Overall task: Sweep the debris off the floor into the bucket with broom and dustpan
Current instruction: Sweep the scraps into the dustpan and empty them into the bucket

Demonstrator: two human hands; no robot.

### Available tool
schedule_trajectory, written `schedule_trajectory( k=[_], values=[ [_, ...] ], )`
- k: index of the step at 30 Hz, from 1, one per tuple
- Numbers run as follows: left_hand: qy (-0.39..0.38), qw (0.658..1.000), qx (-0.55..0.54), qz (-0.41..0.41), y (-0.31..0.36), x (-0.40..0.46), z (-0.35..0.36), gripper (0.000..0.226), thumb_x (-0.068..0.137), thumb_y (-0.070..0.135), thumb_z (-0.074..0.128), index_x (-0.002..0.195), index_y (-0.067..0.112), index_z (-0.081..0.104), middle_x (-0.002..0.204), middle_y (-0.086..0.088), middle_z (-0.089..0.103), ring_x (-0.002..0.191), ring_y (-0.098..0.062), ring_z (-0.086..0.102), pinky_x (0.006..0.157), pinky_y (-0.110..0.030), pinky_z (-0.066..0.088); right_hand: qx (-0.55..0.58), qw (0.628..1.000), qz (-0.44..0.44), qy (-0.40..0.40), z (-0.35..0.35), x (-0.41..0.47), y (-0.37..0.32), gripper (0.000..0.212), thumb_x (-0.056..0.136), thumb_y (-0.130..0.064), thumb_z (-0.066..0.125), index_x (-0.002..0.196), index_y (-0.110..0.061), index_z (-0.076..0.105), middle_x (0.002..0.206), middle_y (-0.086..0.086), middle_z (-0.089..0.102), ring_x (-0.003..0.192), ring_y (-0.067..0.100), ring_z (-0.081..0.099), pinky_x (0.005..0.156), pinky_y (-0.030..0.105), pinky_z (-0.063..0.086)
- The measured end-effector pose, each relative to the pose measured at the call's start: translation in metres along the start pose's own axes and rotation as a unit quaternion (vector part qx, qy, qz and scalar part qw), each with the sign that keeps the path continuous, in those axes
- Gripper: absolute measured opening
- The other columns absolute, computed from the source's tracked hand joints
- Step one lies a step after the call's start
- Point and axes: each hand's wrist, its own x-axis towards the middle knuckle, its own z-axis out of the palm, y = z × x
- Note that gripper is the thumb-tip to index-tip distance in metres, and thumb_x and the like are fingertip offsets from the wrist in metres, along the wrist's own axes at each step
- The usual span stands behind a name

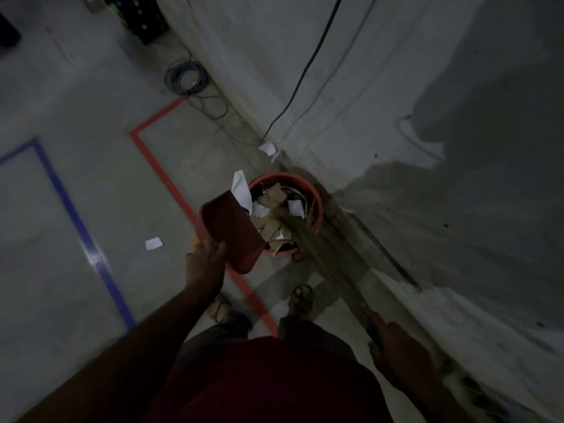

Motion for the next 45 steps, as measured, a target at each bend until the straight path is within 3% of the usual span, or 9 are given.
schedule_trajectory(
  k=[6, 9, 18, 24, 27, 32, 37, 40, 45],
  values=[
    [0.01, 0.998, -0.053, -0.025, -0.024, -0.034, 0.028, 0.054, 0.083, 0.008, 0.066, 0.135, 0.015, 0.055, 0.121, -0.02, 0.057, 0.084, -0.036, 0.061, 0.062, -0.039, 0.053, 0.042, 0.997, -0.063, 0.001, -0.001, 0.0, -0.025, 0.065, 0.099, -0.036, 0.049, 0.155, -0.042, 0.017, 0.103, -0.005, 0.057, 0.082, 0.011, 0.053, 0.06, 0.021, 0.037],
    [-0.005, 0.995, -0.084, -0.055, -0.032, -0.058, 0.041, 0.056, 0.091, 0.013, 0.053, 0.146, 0.018, 0.041, 0.134, -0.019, 0.049, 0.094, -0.034, 0.06, 0.07, -0.04, 0.052, 0.048, 0.991, -0.125, 0.0, -0.002, 0.01, -0.038, 0.071, 0.097, -0.041, 0.05, 0.151, -0.054, 0.005, 0.096, -0.008, 0.055, 0.08, 0.01, 0.056, 0.062, 0.024, 0.043],
    [-0.015, 0.983, -0.108, -0.148, -0.072, -0.127, 0.067, 0.046, 0.096, 0.018, 0.047, 0.141, 0.022, 0.039, 0.121, -0.011, 0.053, 0.087, -0.025, 0.06, 0.066, -0.035, 0.036, 0.013, 0.957, -0.288, 0.038, -0.004, 0.035, -0.109, 0.069, 0.093, -0.06, 0.041, 0.155, -0.03, 0.031, 0.155, -0.004, 0.04, 0.141, 0.019, 0.041, 0.11, 0.043, 0.041],
    [0.02, 0.956, -0.198, -0.217, -0.109, -0.176, 0.11, 0.044, 0.097, 0.018, 0.048, 0.141, 0.02, 0.041, 0.124, -0.012, 0.053, 0.089, -0.029, 0.062, 0.067, -0.038, 0.04, -0.043, 0.924, -0.381, 0.018, 0.014, -0.001, -0.181, 0.073, 0.096, -0.048, 0.048, 0.157, -0.044, 0.009, 0.132, 0.005, 0.059, 0.116, 0.025, 0.058, 0.091, 0.043, 0.051],
    [0.024, 0.928, -0.263, -0.261, -0.132, -0.212, 0.133, 0.044, 0.1, 0.018, 0.043, 0.142, 0.022, 0.034, 0.131, -0.012, 0.048, 0.095, -0.03, 0.062, 0.072, -0.04, 0.046, -0.074, 0.905, -0.42, 0.012, 0.03, -0.027, -0.214, 0.076, 0.095, -0.042, 0.052, 0.157, -0.042, 0.008, 0.123, 0.008, 0.063, 0.1, 0.027, 0.063, 0.081, 0.044, 0.054],
    [0.047, 0.878, -0.323, -0.349, -0.17, -0.294, 0.181, 0.04, 0.099, 0.019, 0.044, 0.138, 0.022, 0.039, 0.127, -0.01, 0.049, 0.09, -0.029, 0.063, 0.068, -0.038, 0.045, -0.138, 0.866, -0.479, 0.026, 0.059, -0.073, -0.269, 0.069, 0.096, -0.05, 0.041, 0.151, -0.055, 0.002, 0.138, -0.002, 0.056, 0.121, 0.021, 0.055, 0.099, 0.038, 0.048],
    [0.036, 0.822, -0.359, -0.441, -0.21, -0.378, 0.229, 0.041, 0.096, 0.018, 0.046, 0.135, 0.024, 0.04, 0.115, -0.007, 0.047, 0.087, -0.028, 0.06, 0.062, -0.035, 0.039, -0.27, 0.781, -0.561, 0.046, 0.101, -0.103, -0.342, 0.067, 0.094, -0.049, 0.037, 0.155, -0.046, 0.009, 0.113, 0.01, 0.068, 0.111, 0.041, 0.06, 0.105, 0.052, 0.044],
    [0.043, 0.778, -0.381, -0.498, -0.227, -0.42, 0.256, 0.038, 0.098, 0.019, 0.047, 0.135, 0.024, 0.041, 0.116, -0.007, 0.047, 0.087, -0.026, 0.058, 0.062, -0.034, 0.039, -0.249, 0.781, -0.573, -0.016, 0.137, -0.111, -0.378, 0.065, 0.094, -0.062, 0.03, 0.147, -0.062, -0.007, 0.127, -0.007, 0.061, 0.11, 0.019, 0.06, 0.092, 0.043, 0.053],
    [0.064, 0.707, -0.396, -0.582, -0.253, -0.459, 0.293, 0.039, 0.099, 0.02, 0.048, 0.138, 0.023, 0.044, 0.111, -0.007, 0.049, 0.083, -0.025, 0.057, 0.06, -0.035, 0.044, -0.257, 0.728, -0.628, -0.099, 0.177, -0.121, -0.456, 0.069, 0.095, -0.062, 0.035, 0.153, -0.053, -0.002, 0.133, -0.004, 0.052, 0.096, 0.01, 0.063, 0.074, 0.03, 0.058]
  ],
)
